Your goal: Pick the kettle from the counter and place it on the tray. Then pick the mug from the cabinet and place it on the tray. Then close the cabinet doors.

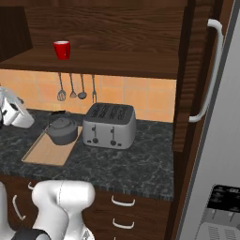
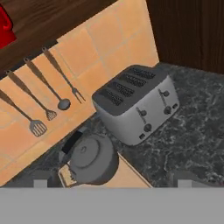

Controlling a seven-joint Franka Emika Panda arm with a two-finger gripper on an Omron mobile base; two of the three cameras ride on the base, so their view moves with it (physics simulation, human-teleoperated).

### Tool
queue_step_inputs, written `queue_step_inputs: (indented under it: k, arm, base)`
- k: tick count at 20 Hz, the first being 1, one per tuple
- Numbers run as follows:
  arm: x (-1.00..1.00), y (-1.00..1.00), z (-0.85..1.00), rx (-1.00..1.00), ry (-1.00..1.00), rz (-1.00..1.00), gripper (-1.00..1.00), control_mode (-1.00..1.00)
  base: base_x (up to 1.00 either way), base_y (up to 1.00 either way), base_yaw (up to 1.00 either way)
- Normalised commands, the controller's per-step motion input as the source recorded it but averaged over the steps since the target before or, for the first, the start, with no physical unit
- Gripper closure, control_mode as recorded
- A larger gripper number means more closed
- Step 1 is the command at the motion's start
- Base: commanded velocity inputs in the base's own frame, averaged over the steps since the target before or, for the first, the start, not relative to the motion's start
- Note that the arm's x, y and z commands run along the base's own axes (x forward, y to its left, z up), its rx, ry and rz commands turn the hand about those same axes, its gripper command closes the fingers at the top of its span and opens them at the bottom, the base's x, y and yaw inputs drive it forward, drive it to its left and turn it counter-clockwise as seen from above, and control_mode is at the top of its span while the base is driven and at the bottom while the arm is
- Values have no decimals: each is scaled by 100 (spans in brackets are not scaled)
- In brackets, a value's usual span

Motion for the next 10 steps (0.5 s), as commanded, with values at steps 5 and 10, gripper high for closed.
queue_step_inputs:
  k: [5, 10]
  arm:
    - [-1, -30, 41, -40, 3, 72, -100, -100]
    - [-4, -22, 63, -27, 13, 51, -100, -100]
  base:
    - [0, 0, 0]
    - [0, 0, 0]
